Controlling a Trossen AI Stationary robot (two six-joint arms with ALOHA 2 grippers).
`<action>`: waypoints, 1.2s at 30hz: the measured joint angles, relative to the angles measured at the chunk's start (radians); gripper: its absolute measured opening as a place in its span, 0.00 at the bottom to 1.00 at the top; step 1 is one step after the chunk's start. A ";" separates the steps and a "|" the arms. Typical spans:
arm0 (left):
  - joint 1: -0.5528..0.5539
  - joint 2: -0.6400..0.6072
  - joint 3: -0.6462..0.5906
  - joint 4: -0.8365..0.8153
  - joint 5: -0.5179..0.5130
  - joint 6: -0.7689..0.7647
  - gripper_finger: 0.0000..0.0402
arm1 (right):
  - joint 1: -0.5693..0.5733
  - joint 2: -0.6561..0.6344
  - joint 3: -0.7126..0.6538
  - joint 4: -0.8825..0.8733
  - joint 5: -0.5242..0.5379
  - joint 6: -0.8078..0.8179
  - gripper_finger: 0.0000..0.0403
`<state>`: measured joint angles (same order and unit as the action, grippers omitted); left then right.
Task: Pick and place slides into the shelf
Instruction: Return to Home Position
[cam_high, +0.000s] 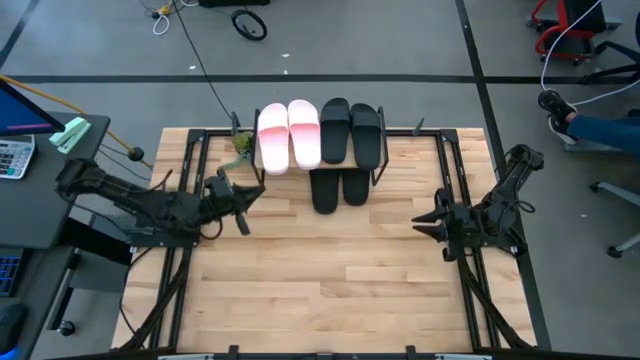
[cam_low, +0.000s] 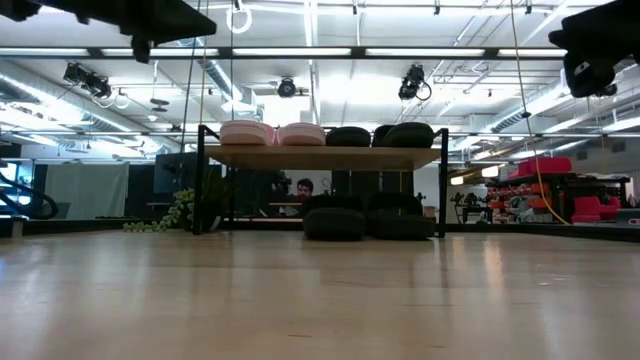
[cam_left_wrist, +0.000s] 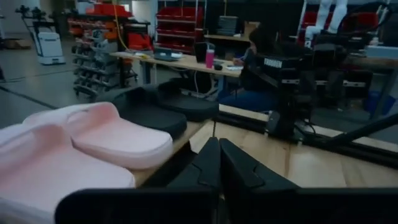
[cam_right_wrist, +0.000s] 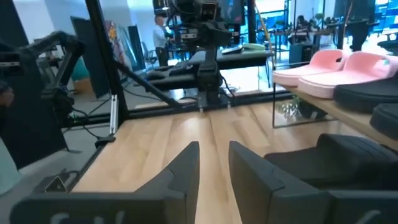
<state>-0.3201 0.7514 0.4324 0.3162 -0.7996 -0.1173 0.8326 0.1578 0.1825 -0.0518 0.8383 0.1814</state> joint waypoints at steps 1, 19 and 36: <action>0.030 -0.010 0.000 0.000 0.036 0.007 0.02 | 0.000 -0.014 0.003 -0.011 0.000 0.001 0.23; 0.408 -0.097 0.001 0.025 0.587 -0.033 0.02 | -0.128 -0.055 -0.135 0.226 -0.340 -0.047 0.23; 0.499 -0.097 -0.095 0.055 0.585 -0.081 0.04 | -0.277 -0.055 -0.140 0.095 -0.362 0.032 0.23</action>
<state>0.1787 0.6544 0.3373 0.3712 -0.2150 -0.1978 0.5551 0.1028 0.0425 0.0428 0.4764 0.2130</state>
